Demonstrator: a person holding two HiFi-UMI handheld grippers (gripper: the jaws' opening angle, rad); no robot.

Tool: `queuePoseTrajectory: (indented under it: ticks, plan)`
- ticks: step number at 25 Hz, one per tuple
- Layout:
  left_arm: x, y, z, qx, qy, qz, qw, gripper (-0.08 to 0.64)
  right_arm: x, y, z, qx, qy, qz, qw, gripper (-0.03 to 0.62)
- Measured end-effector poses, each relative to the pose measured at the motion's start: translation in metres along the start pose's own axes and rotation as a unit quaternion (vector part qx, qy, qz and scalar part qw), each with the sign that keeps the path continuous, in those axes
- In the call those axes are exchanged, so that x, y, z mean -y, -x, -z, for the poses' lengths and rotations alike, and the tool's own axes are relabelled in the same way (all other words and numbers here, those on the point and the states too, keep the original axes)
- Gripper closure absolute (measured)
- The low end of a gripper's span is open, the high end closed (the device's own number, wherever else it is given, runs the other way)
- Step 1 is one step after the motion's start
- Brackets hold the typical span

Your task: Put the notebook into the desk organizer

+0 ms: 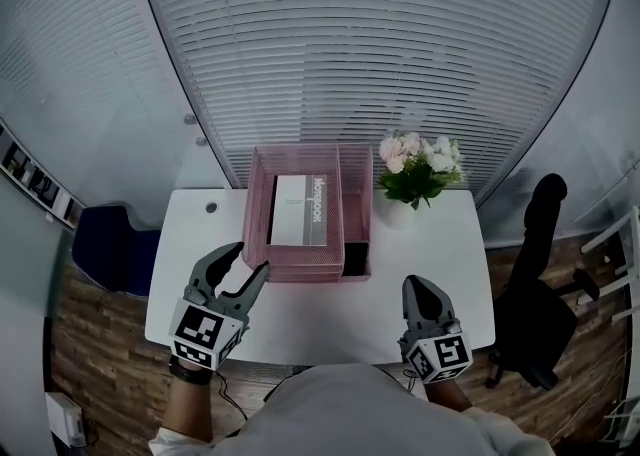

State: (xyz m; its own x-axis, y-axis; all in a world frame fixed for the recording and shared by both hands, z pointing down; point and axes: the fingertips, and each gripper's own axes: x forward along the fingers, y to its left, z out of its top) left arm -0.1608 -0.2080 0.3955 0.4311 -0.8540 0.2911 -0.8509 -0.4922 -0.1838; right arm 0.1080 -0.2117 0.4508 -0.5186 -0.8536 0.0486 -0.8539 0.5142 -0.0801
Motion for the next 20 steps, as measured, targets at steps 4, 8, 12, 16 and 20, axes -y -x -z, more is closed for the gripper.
queuePoseTrajectory:
  ticks: [4, 8, 12, 16, 20]
  plan:
    - [-0.009, 0.027, 0.014, 0.034, 0.067, -0.042, 0.9963, 0.398, -0.011, -0.005, -0.006, -0.001, 0.005, -0.005, 1.0, 0.578]
    - [-0.017, 0.051, 0.031, 0.056, 0.12, -0.076, 0.9882, 0.457, -0.019, -0.008, -0.012, -0.001, 0.01, -0.009, 1.0, 0.578]
    - [-0.022, 0.066, 0.044, 0.064, 0.145, -0.101, 0.9822, 0.509, -0.024, -0.01, -0.015, -0.001, 0.012, -0.009, 1.0, 0.578]
    - [-0.029, 0.075, 0.055, 0.07, 0.166, -0.124, 0.9758, 0.543, -0.029, -0.013, -0.017, -0.002, 0.017, -0.005, 1.0, 0.578]
    - [-0.031, 0.079, 0.06, 0.075, 0.179, -0.13, 0.9723, 0.551, -0.033, -0.014, -0.017, -0.002, 0.023, -0.006, 1.0, 0.579]
